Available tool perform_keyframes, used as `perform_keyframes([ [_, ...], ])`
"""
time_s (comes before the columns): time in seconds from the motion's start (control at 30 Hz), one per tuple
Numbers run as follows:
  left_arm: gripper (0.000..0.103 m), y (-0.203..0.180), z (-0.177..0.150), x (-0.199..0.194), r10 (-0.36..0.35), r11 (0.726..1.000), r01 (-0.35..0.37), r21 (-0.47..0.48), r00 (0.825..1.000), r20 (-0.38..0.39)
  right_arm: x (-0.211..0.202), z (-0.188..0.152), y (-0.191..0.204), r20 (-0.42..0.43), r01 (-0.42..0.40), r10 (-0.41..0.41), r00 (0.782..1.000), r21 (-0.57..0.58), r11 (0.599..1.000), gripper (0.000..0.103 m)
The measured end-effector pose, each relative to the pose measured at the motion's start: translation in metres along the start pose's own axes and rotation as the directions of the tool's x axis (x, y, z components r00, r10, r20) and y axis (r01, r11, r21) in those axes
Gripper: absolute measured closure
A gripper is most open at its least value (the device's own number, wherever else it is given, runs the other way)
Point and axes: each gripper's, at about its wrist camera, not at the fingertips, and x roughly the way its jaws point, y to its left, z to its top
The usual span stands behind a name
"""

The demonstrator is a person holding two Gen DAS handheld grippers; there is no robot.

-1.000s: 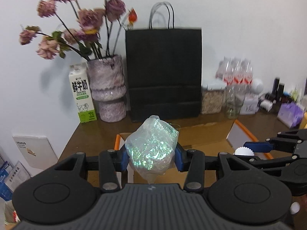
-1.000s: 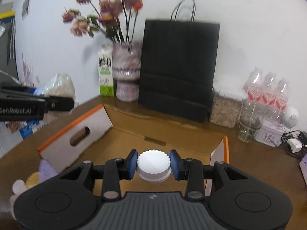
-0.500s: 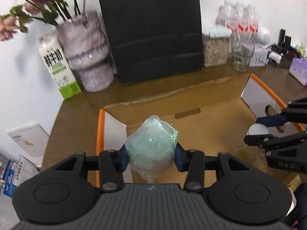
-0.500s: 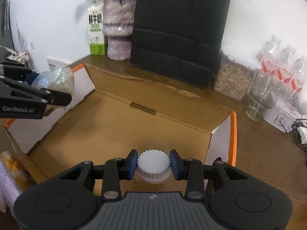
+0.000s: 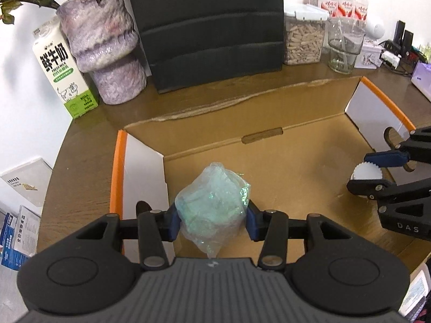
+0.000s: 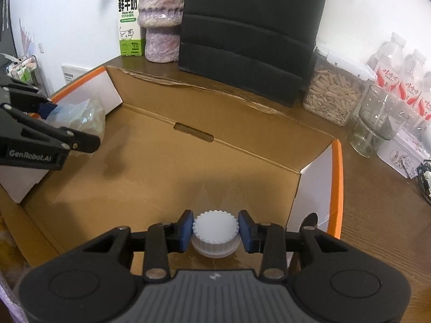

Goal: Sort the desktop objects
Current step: 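Open both grippers to drop the cap and bag into the box, then grasp the navy zip case with the right gripper while the left approaches the purple pouch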

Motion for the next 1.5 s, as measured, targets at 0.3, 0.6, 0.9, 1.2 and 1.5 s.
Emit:
perform_keyframes([
  [0.3, 0.004, 0.008, 0.002, -0.019, 0.0, 0.999, 0.003, -0.047, 0.998, 0.064, -0.011, 0.0, 0.006, 0.008, 0.037, -0.037, 0.999, -0.025, 0.999, 0.014],
  [0.6, 0.0, 0.008, -0.006, -0.058, 0.012, 0.998, -0.004, -0.066, 0.991, 0.131, -0.047, -0.002, 0.011, 0.066, 0.067, -0.066, 0.996, -0.012, 0.998, 0.009],
  [0.9, 0.0, 0.011, -0.026, -0.102, 0.019, 0.996, -0.001, -0.093, 0.981, 0.191, -0.095, -0.015, 0.022, 0.133, 0.075, -0.073, 0.988, -0.007, 0.997, 0.004],
  [1.2, 0.0, -0.001, -0.063, -0.146, 0.013, 0.996, 0.013, -0.092, 0.962, 0.272, -0.143, -0.046, 0.042, 0.214, 0.072, -0.068, 0.974, -0.013, 0.997, 0.002],
  [1.5, 0.0, -0.026, -0.115, -0.172, 0.012, 0.997, 0.018, -0.078, 0.931, 0.364, -0.176, -0.094, 0.067, 0.281, 0.057, -0.048, 0.959, -0.021, 0.998, 0.0],
])
